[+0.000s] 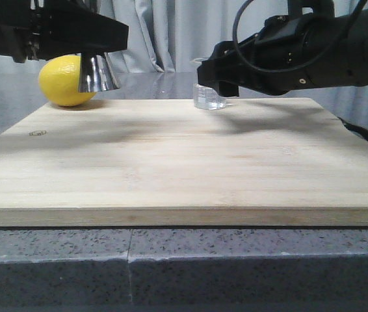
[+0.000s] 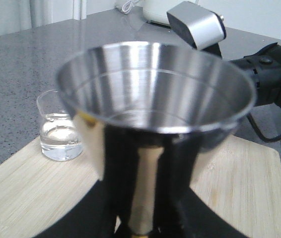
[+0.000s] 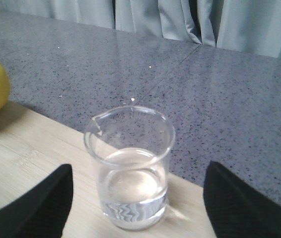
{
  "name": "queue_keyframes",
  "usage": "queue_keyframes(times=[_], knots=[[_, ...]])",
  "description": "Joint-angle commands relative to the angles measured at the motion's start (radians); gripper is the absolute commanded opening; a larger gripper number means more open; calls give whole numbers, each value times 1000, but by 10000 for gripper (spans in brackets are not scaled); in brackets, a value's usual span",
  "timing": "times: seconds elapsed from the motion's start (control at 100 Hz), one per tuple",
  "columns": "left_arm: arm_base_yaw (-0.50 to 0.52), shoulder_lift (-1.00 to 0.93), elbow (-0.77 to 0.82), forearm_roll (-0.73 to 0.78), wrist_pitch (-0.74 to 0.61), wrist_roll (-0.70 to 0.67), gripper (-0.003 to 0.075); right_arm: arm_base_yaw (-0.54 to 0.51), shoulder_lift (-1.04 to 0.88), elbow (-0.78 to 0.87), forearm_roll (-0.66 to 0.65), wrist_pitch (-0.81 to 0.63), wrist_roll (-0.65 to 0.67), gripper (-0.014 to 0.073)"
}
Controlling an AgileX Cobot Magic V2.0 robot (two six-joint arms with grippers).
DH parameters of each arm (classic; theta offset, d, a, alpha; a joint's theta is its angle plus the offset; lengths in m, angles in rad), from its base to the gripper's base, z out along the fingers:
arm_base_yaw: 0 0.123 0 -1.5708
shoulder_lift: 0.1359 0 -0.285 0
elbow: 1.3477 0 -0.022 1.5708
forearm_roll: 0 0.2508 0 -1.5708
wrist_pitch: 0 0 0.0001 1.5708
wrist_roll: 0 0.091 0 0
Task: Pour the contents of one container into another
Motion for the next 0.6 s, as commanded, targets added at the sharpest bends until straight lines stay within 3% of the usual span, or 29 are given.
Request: queue_keyframes(times=[0.0,0.27,0.59], knots=[[-8,-44,-28,-66,130,-4,-19,2,-32,-30,-18,-99,1,497],[-8,-44,-28,-66,130,-4,-19,2,10,-30,-39,-169,1,497],[-8,-44,-28,-65,130,-4,-19,2,50,-105,-41,-154,1,497]])
